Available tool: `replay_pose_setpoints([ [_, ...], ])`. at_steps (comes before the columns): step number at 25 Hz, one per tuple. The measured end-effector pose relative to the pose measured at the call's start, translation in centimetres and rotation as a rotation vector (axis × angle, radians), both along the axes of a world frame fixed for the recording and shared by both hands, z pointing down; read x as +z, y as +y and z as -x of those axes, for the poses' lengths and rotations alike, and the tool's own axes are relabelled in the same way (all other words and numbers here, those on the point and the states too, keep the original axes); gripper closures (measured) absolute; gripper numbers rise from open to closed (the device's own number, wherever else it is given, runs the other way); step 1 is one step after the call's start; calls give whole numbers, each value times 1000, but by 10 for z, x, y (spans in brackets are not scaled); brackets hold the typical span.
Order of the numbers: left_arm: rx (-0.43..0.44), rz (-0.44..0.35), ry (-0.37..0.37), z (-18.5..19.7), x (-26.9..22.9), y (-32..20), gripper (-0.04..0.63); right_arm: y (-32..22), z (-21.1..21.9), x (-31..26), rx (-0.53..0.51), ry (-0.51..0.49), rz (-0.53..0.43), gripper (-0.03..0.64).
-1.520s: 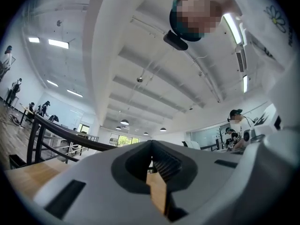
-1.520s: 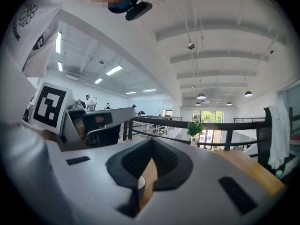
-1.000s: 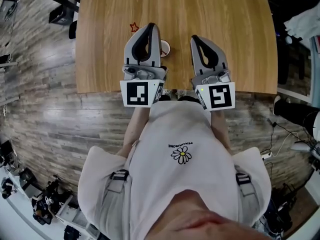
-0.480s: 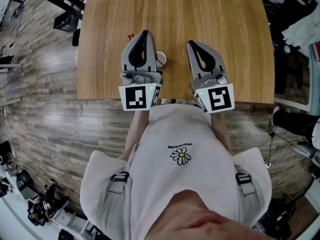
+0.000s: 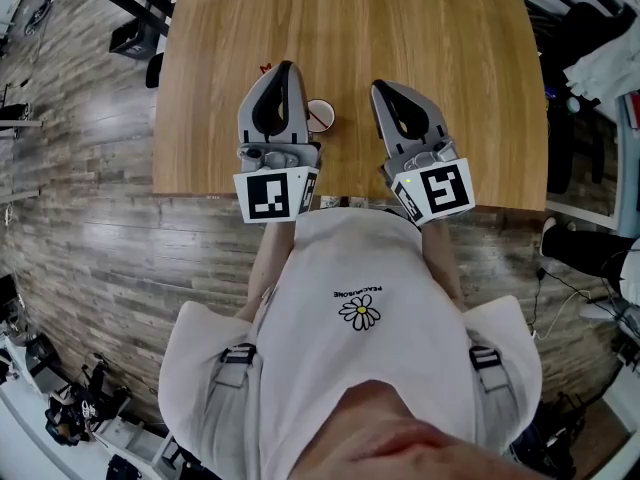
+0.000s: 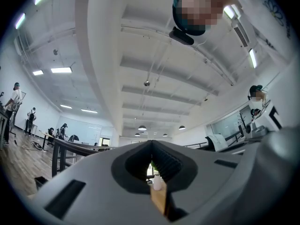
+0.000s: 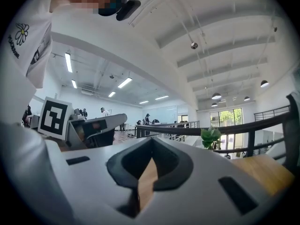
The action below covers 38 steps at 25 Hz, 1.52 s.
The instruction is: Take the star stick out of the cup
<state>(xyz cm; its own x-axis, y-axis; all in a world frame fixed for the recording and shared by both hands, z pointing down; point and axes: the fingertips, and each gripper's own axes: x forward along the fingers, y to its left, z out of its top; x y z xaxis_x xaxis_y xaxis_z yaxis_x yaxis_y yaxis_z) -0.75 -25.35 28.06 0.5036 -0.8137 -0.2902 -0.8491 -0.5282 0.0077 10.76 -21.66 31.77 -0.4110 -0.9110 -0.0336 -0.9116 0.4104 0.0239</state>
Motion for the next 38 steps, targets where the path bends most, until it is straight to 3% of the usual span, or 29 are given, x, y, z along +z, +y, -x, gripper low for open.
replay_pose_setpoints([
  [2, -14, -1, -4, 6, 0, 1, 580, -6, 8, 4, -46, 3, 23, 609],
  [4, -35, -2, -8, 15, 0, 3, 581, -14, 23, 9, -130, -7, 56, 452],
  [6, -63, -3, -12, 26, 1, 5, 580, -24, 39, 23, -208, -6, 107, 436],
  [13, -177, 13, -4, 72, 8, 12, 580, -64, 103, 127, -419, 89, 449, 446],
  [18, -243, 58, 14, 102, 20, 20, 580, -76, 124, 192, -445, 203, 625, 494],
  [26, -313, 115, 19, 134, 37, 25, 580, -81, 126, 220, -441, 305, 666, 584],
  [31, -361, 122, 19, 148, 39, 27, 580, -82, 125, 218, -455, 284, 677, 595],
  [38, -356, 115, 14, 143, 37, 26, 580, -82, 125, 217, -464, 279, 672, 597],
])
